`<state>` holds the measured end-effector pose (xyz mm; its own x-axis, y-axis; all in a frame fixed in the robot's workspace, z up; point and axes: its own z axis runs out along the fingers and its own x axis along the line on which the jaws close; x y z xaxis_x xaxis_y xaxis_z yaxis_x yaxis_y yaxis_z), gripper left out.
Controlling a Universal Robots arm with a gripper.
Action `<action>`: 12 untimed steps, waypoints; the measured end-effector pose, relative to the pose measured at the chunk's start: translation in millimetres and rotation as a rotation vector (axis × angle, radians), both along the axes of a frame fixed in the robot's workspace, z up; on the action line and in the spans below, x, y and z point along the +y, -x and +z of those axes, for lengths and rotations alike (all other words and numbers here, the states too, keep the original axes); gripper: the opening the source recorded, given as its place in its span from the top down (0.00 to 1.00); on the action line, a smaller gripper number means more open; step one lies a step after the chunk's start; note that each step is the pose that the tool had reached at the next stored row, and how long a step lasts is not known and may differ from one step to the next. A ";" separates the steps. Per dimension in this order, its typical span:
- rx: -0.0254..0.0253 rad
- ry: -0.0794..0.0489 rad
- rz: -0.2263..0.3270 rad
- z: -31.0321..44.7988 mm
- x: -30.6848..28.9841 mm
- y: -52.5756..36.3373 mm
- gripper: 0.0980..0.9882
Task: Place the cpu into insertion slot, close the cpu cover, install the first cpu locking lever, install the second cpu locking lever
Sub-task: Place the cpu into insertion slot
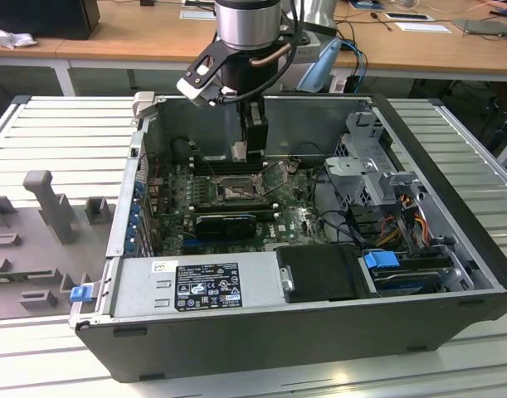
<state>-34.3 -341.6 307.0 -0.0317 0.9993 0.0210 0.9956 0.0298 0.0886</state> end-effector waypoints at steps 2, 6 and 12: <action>0.0003 0.000 -0.003 -4.5 3.2 0.0 0.51; 0.0068 0.000 -0.007 -13.9 4.5 0.0 0.51; 0.0070 0.001 -0.008 -27.8 4.6 0.0 0.51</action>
<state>-34.3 -337.0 279.1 -0.0234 0.9995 0.0204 0.9964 0.0217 0.0816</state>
